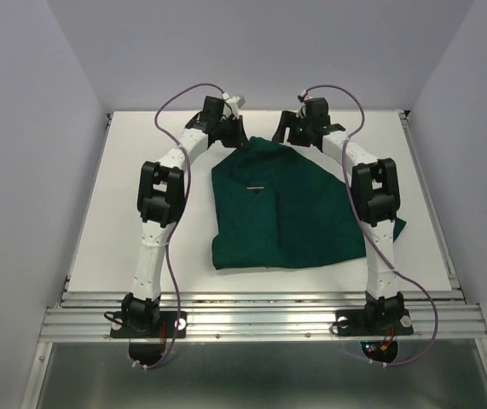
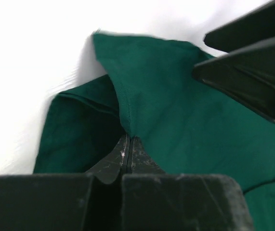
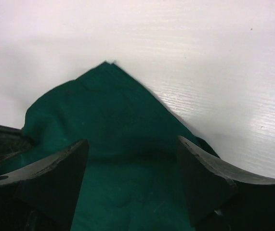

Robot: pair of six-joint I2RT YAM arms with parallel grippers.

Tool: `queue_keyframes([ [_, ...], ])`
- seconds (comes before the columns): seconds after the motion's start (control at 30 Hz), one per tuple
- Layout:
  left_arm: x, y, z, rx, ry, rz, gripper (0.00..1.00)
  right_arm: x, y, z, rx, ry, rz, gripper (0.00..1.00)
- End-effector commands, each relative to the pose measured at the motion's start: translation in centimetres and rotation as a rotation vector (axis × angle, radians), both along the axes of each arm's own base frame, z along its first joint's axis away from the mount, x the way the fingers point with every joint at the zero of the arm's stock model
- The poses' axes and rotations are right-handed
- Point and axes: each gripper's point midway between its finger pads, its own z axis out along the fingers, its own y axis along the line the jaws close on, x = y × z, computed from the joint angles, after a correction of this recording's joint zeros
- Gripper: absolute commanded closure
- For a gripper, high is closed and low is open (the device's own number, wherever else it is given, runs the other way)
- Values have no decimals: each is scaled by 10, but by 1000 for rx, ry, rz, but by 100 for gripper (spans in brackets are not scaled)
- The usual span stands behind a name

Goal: Prepare the surgical pack
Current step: Pack the surgical kit at the center of the board.

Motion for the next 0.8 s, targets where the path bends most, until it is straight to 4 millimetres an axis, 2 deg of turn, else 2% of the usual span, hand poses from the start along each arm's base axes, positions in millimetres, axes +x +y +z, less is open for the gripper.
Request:
queue_keyframes([
  [0.0,-31,-25,99,-92,-184,-162,100,7,-11,77,53,-145,-20,20],
  [0.1,-50,-28,99,-93,-173,-206,100,2,-11,99,60,-178,-10,19],
  [0.17,-60,-29,104,-84,-188,-228,100,-1,-18,100,61,-174,-14,18],
  [0.2,-65,-27,96,-73,-170,-230,100,-5,-17,108,69,-181,-7,18],
  [0.23,-68,-26,95,-69,-165,-230,100,-6,-22,108,74,-175,-18,18],
  [0.3,-77,-21,87,-51,-143,-230,100,-11,-20,107,86,-163,-6,18],
  [0.37,-83,-16,82,-29,-129,-223,100,-13,-25,100,90,-138,-9,18],
  [0.53,-108,-9,63,16,-85,-240,100,-21,-12,89,130,-68,69,18],
  [0.57,-113,-9,59,23,-73,-245,100,-23,-10,79,131,-39,72,18],
  [0.77,-135,-11,54,50,-57,-255,100,-32,-11,51,123,42,78,18],
])
